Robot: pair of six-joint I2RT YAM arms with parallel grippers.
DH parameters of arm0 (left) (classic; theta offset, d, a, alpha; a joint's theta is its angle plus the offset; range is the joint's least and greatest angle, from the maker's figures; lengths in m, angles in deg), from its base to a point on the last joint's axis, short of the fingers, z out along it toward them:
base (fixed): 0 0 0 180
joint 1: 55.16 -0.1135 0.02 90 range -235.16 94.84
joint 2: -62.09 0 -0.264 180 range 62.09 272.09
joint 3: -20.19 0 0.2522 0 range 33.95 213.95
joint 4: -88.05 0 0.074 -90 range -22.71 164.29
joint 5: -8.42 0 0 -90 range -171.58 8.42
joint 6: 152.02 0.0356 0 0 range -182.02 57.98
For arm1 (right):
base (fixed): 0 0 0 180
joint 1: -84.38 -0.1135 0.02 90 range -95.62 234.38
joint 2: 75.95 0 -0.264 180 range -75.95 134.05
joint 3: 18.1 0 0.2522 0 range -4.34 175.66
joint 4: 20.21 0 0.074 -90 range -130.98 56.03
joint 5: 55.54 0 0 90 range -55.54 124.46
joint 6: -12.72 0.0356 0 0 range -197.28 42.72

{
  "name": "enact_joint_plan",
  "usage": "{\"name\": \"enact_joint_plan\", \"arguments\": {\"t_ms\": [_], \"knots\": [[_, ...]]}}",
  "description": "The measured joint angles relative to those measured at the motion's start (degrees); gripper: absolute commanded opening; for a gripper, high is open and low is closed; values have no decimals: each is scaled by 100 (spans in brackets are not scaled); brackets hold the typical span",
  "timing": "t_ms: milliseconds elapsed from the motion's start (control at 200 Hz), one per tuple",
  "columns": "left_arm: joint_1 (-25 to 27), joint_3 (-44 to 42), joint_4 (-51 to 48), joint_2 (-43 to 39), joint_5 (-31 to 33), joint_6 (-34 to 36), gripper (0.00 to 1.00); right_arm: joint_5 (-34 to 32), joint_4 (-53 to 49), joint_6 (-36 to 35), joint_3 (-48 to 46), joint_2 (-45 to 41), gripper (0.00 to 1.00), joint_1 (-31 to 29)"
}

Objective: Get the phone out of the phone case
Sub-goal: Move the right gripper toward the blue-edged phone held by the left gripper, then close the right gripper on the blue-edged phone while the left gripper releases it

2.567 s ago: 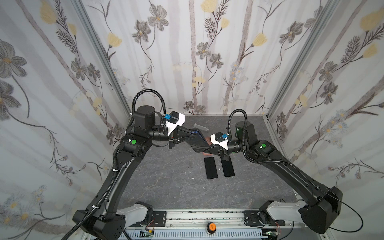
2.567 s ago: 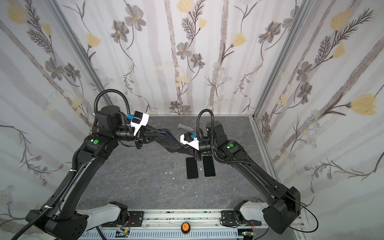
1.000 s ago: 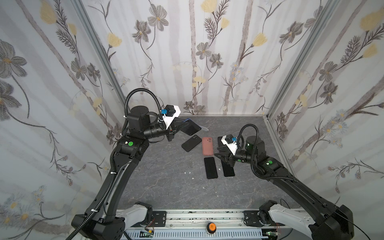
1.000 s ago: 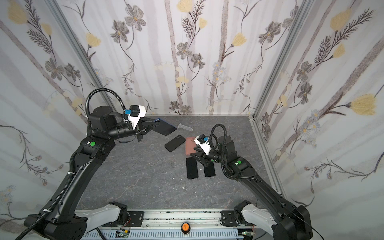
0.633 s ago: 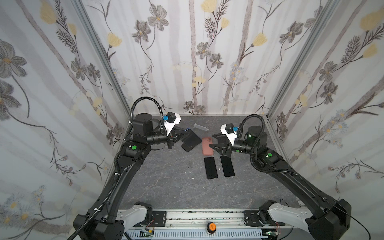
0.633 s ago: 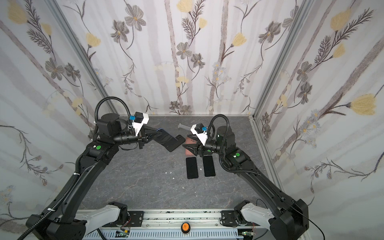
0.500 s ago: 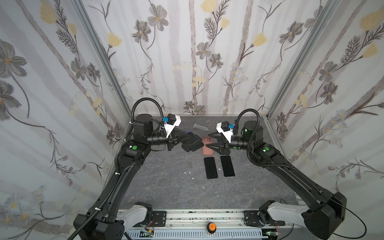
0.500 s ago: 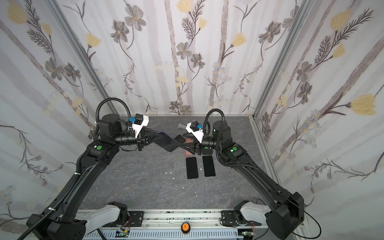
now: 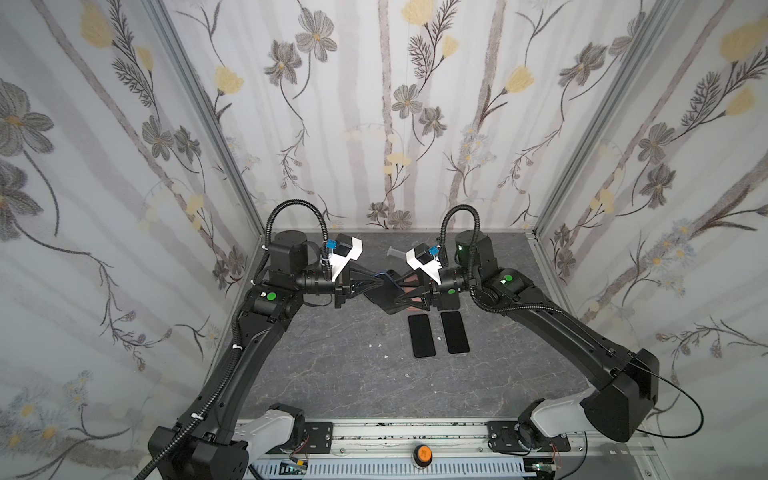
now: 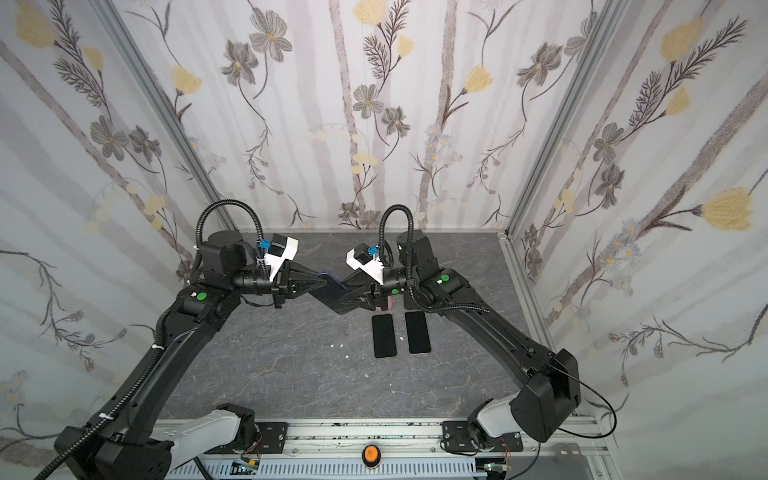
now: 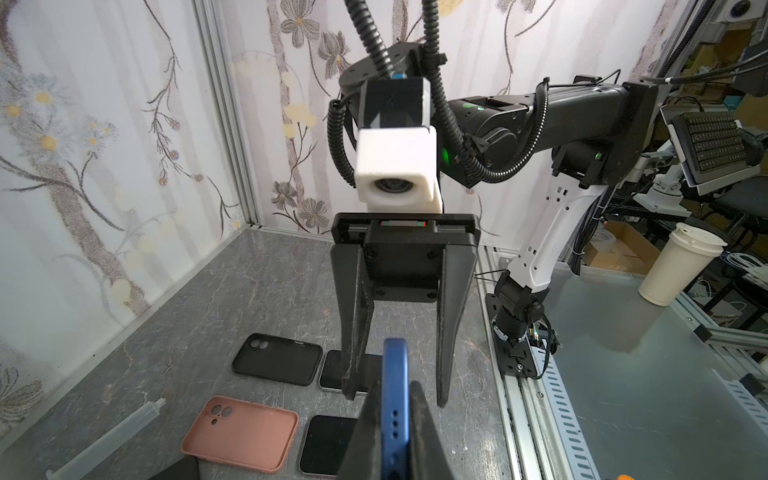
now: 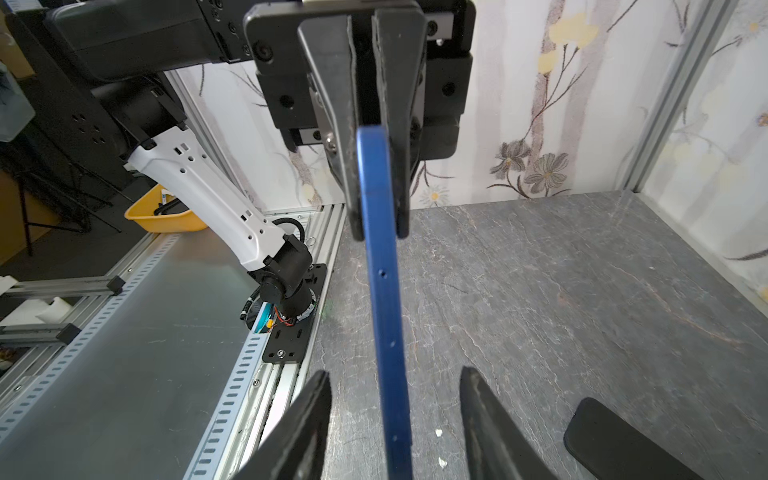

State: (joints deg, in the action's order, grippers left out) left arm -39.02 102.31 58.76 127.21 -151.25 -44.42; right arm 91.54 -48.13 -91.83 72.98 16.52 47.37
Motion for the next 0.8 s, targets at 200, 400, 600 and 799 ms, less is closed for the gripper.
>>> {"name": "enact_joint_plan", "arguments": {"t_ms": [200,400,600,799], "knots": [[2,-55,7,-48,2,20,0,295,-188,13,225,260,32,-105],[-2,-57,20,-61,2,42,0,448,-273,17,262,319,20,-118],[-2,-85,9,-92,-35,-13,0,444,-319,-59,264,319,9,-133],[0,-151,39,-146,122,4,79,343,-284,190,177,262,0,-146]]}}
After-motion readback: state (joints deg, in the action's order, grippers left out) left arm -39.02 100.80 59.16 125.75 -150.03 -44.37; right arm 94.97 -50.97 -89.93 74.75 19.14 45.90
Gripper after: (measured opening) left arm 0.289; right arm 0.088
